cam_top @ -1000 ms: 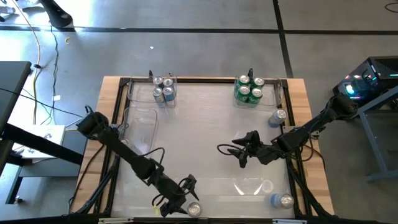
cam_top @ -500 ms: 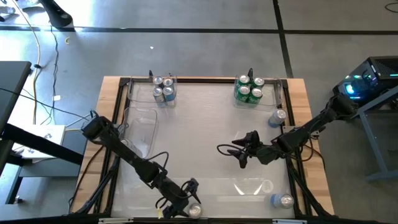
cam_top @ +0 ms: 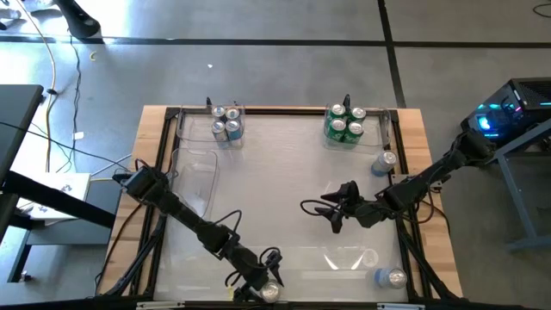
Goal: Sort soda cans
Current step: Put the bottom center blue-white soda can into the middle bottom transparent bin
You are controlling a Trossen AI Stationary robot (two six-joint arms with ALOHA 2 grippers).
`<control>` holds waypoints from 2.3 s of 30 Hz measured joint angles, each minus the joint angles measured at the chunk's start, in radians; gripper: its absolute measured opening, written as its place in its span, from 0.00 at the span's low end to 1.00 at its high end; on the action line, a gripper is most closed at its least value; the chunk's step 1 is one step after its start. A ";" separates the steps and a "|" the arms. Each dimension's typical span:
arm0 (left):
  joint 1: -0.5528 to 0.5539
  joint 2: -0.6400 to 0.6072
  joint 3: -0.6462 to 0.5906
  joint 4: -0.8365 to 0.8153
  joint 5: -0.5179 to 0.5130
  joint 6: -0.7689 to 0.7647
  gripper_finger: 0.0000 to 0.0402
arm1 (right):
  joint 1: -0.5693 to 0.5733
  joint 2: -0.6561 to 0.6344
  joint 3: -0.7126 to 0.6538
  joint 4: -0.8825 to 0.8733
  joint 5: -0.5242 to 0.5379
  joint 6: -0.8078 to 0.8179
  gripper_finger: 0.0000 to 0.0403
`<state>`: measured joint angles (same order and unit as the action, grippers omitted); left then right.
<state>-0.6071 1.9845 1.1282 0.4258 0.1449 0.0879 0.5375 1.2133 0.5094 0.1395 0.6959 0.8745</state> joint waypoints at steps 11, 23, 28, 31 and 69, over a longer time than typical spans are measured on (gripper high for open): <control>-0.009 -0.006 0.000 -0.006 -0.080 -0.082 0.73 | 0.000 0.000 0.000 0.000 -0.013 0.000 0.67; -0.052 -0.255 -0.002 -0.325 -0.807 -0.195 0.73 | 0.000 0.000 0.000 -0.006 -0.012 -0.018 0.67; -0.084 -0.485 -0.001 -0.748 -1.163 -0.454 0.73 | 0.000 0.000 0.000 -0.009 -0.007 -0.038 0.67; -0.123 -0.620 -0.001 -1.131 -1.290 -0.799 0.73 | 0.000 0.000 0.000 -0.009 -0.002 -0.045 0.67; -0.356 -0.720 -0.232 -1.752 -0.909 -1.833 0.79 | 0.000 0.005 0.000 -0.030 0.033 -0.071 0.67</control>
<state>-0.9634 1.2648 0.8961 -1.3258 -0.7640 -1.7456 0.5377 1.2186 0.5091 0.1097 0.7292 0.8032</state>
